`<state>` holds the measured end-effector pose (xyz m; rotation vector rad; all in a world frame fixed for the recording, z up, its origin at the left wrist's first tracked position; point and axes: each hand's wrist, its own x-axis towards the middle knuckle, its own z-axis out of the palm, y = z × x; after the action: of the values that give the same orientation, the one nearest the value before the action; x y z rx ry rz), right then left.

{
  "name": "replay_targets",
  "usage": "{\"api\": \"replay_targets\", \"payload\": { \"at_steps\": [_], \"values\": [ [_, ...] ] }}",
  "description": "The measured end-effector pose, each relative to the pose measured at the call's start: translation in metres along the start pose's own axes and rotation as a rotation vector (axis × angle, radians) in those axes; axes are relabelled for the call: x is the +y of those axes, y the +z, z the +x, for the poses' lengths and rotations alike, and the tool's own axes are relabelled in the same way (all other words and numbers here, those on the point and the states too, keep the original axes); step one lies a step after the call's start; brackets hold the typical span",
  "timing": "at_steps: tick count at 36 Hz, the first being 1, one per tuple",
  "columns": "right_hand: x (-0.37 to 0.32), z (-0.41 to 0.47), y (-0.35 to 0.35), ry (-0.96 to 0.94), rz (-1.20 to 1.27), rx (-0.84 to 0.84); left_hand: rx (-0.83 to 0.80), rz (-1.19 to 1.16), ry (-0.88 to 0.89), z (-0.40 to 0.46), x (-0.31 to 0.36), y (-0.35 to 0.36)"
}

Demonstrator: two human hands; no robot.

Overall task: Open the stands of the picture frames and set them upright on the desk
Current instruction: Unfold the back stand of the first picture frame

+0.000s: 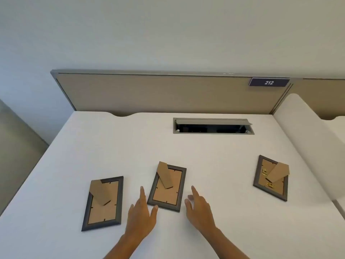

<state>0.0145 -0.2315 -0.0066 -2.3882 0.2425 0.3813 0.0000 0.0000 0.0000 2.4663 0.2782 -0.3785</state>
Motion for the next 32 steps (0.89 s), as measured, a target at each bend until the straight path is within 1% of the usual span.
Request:
{"api": "replay_targets", "payload": {
  "at_steps": [1,3,8,12,17,20,23,26,29,32],
  "values": [
    [-0.001,0.001,0.002,0.023,0.071,0.003,0.022,-0.031,-0.006,0.002,0.0,0.0],
    [-0.006,0.001,0.002,0.055,0.123,-0.037,0.031,-0.06,-0.033,0.005,0.0,-0.002],
    [-0.023,-0.003,0.005,0.098,0.156,-0.106,-0.009,-0.088,-0.053,0.007,0.005,-0.001],
    [-0.035,-0.007,0.008,0.146,0.237,-0.103,-0.031,-0.138,-0.083,0.008,0.012,0.002],
    [-0.042,-0.007,0.004,0.245,0.505,-0.128,-0.031,-0.258,-0.134,0.012,0.02,0.0],
    [-0.043,-0.003,-0.002,0.269,0.594,-0.152,-0.029,-0.324,-0.186,0.017,0.023,-0.003],
    [-0.04,0.0,-0.005,0.265,0.661,-0.162,-0.022,-0.37,-0.203,0.022,0.025,-0.007],
    [-0.038,0.002,-0.007,0.243,0.673,-0.158,-0.01,-0.405,-0.212,0.027,0.027,-0.01],
    [-0.036,0.002,-0.008,0.191,0.641,-0.139,-0.028,-0.464,-0.23,0.032,0.028,-0.015],
    [-0.034,0.001,-0.011,0.096,0.568,-0.122,-0.077,-0.513,-0.193,0.034,0.029,-0.02]
  ]
}}
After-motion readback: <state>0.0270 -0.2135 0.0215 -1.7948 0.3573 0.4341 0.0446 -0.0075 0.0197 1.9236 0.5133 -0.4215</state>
